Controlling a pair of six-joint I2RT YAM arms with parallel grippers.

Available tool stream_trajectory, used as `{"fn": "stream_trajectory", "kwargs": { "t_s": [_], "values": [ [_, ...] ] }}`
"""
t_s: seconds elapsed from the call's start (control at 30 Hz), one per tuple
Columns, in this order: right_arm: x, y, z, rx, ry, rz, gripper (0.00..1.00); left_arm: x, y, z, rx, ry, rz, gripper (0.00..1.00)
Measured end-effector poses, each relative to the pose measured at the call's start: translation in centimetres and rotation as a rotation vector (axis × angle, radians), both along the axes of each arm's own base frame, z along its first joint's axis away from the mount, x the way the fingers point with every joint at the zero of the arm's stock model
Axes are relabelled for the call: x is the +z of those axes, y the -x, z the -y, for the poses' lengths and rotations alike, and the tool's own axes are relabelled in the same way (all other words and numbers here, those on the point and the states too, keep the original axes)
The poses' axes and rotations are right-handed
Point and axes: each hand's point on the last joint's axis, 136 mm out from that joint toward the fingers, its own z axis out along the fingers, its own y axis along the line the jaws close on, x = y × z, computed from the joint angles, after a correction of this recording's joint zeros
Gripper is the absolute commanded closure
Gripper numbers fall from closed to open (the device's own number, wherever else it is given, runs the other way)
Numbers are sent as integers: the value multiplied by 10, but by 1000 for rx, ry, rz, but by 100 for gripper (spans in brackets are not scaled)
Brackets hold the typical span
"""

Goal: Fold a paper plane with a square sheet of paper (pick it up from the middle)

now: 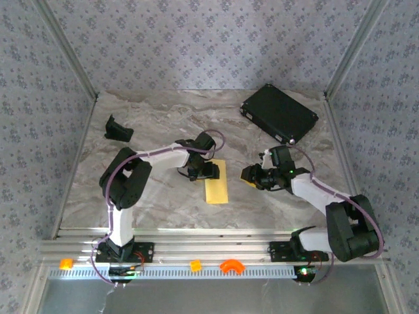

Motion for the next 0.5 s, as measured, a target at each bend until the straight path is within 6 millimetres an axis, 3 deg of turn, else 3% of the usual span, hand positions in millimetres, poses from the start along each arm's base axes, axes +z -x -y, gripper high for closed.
{"fn": "stream_trajectory", "kwargs": {
  "t_s": [0.5],
  "values": [
    [-4,0,-3,10,5,-14,64,-3,1,1,-23,-20,-20,34]
  ]
}}
